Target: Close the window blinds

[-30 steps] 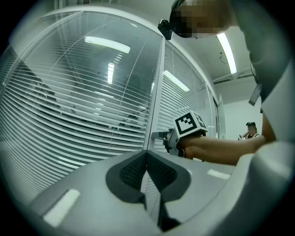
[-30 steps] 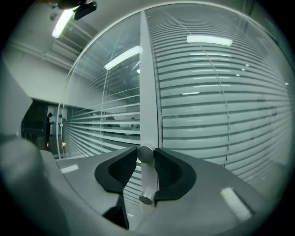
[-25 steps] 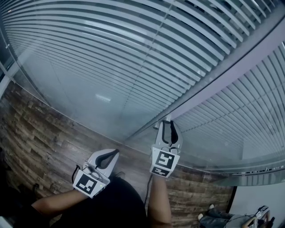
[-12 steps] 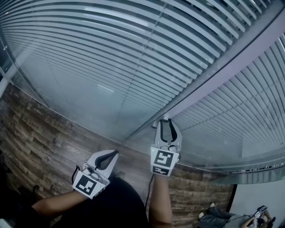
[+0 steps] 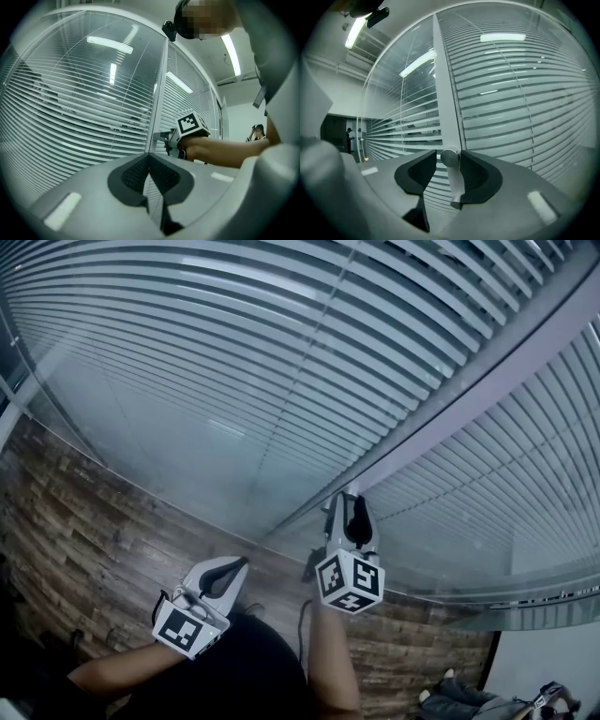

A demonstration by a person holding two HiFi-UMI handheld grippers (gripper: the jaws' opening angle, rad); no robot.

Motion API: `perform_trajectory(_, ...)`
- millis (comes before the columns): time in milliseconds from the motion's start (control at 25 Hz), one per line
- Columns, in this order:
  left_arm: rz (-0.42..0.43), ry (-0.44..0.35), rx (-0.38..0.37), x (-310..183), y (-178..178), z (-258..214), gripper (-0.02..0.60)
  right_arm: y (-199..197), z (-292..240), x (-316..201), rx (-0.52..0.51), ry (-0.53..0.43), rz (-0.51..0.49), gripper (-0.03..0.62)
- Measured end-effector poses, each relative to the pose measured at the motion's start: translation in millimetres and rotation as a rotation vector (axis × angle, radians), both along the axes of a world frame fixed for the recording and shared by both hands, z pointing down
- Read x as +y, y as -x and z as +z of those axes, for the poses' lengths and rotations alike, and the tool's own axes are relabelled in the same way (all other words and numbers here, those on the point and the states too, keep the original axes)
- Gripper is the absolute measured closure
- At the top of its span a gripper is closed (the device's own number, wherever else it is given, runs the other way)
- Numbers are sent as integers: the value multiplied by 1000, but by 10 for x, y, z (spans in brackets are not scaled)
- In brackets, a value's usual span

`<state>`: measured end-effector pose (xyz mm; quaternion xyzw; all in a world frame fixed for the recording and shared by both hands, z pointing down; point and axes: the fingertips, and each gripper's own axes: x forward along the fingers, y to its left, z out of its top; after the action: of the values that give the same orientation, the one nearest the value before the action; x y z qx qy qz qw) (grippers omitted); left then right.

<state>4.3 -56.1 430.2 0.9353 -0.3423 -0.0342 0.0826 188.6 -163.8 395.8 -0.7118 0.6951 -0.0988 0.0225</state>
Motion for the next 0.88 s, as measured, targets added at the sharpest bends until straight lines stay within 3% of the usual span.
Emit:
perform_trajectory(120, -8, -2, -4, -6, 16, -7, 583, -37, -12, 0, -28, -5, 7, 461)
perform_trajectory(240, -11, -1, -8, -17, 31, 7, 583, -30, -8, -3, 60, 23, -15, 464)
perform_trajectory(760, 5, 4, 1, 7, -18, 16, 583, 126, 41, -33, 853, 210, -84, 465)
perform_trajectory(880, 5, 4, 1, 29, -24, 14, 583, 130, 45, -20, 981, 241, -80, 467)
